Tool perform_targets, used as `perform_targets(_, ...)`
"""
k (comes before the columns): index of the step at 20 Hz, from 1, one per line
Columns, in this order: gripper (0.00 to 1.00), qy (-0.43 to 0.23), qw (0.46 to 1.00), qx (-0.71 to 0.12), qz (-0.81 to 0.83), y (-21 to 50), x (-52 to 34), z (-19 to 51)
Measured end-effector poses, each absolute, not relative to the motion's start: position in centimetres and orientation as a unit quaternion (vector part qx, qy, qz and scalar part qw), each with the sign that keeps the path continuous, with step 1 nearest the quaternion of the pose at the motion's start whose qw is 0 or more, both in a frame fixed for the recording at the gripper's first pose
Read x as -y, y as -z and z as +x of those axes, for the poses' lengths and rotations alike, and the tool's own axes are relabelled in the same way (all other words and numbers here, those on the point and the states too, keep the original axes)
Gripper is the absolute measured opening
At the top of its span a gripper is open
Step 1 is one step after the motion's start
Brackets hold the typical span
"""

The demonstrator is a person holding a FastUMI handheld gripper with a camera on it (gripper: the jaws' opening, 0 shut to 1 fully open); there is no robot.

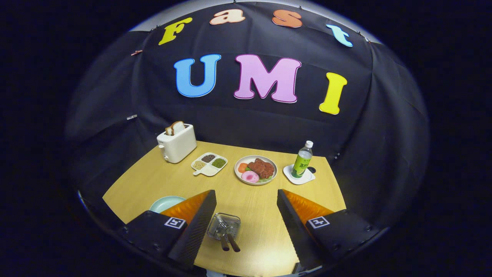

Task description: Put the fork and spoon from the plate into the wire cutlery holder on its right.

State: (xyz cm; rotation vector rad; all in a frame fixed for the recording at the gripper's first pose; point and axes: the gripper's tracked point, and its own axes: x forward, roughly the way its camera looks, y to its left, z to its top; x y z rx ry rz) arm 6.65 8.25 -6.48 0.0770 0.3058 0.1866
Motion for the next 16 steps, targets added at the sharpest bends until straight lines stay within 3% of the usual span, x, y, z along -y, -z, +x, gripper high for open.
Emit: perform_targets(16,0.99,-0.193,0.973,-0.125,-0.004,6.3,-11.7,6.5)
